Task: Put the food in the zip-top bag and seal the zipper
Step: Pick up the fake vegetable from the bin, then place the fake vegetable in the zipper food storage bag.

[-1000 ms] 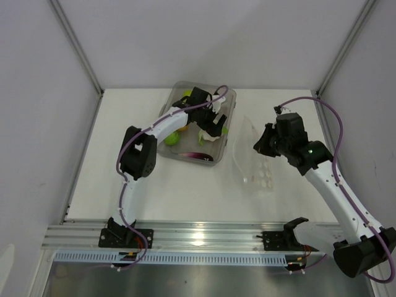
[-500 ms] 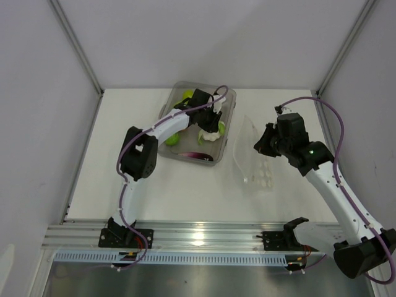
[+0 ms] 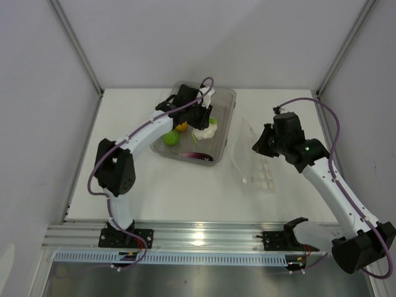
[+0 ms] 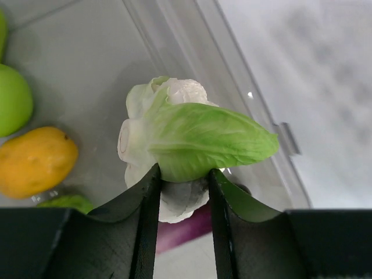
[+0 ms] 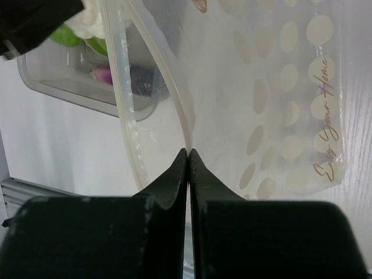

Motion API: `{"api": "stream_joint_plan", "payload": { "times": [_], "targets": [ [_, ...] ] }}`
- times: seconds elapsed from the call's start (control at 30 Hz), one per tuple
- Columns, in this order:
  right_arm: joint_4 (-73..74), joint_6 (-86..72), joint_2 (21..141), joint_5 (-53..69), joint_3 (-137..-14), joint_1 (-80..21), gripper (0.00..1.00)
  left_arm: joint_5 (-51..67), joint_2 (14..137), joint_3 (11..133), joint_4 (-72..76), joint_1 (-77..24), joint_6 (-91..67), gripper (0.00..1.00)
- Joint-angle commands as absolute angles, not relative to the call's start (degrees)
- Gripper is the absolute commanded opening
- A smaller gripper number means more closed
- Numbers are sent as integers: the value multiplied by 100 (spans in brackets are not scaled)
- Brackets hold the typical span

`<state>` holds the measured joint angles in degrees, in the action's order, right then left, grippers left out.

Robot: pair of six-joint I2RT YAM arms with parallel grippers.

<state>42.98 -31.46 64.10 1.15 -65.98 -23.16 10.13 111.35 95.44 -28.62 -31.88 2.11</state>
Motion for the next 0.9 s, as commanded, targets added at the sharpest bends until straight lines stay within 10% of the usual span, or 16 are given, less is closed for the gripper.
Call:
{"api": "stream_joint_plan", "payload": {
  "times": [0.0,0.87],
  "targets": [
    [4324,-3261,6486,79,-6583,-2294,0,1063,10023,9668,-3128,-3217,-201,28],
    [3753,-3577,7347,0,-6750,-2522,0,3850,7040,7216,-1336,-3261,-4030,24]
  ]
}}
